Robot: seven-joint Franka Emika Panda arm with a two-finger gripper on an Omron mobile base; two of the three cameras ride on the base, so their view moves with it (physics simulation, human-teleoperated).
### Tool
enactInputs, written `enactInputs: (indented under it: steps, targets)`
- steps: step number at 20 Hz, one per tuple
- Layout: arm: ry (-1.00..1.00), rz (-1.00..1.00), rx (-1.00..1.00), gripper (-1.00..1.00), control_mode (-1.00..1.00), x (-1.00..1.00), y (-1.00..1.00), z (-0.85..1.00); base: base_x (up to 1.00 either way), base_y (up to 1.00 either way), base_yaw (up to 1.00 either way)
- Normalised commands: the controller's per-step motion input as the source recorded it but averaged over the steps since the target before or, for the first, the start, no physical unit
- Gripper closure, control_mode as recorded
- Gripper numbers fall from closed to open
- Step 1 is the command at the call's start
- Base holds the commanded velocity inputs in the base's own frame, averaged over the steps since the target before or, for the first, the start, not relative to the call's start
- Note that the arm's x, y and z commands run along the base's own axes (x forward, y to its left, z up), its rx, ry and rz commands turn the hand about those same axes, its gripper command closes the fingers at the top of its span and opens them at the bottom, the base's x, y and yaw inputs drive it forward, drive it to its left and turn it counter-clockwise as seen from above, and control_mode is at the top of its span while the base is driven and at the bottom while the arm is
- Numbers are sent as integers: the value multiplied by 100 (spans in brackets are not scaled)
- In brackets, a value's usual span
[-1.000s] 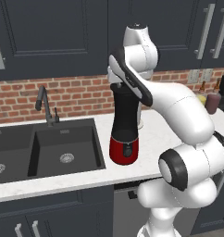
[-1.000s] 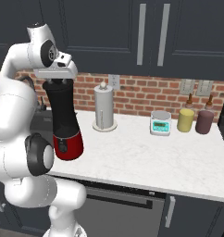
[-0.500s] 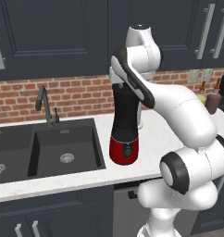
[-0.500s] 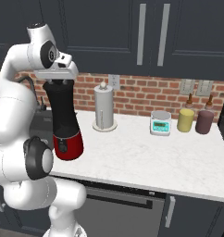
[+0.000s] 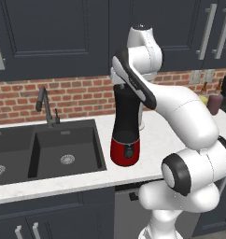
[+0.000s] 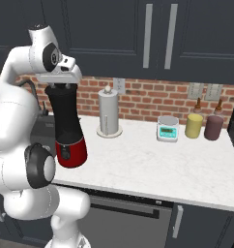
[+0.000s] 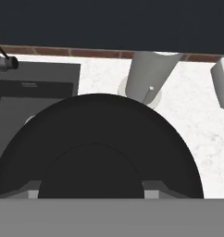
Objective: Close the lid blender by securely placing the lid on top.
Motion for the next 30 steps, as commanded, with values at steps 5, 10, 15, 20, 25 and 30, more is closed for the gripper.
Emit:
enactInputs:
  steps: [5,10,15,20,25,30]
  targets:
    - [0,0,0,-100,-100,-3,1,-21,0,0,0]
    - [0,0,0,-100,-100,-12,1,-31,0,0,0]
    - [-3,0,0,-100,-100,-10,0,-20,0,0,0]
    - [-6,1,0,-100,-100,0,2,-6,0,0,0]
    - [-10,3,0,-100,-100,-7,1,0,0,0,0]
    - [-12,4,1,-100,-100,-29,0,0,0,0,0]
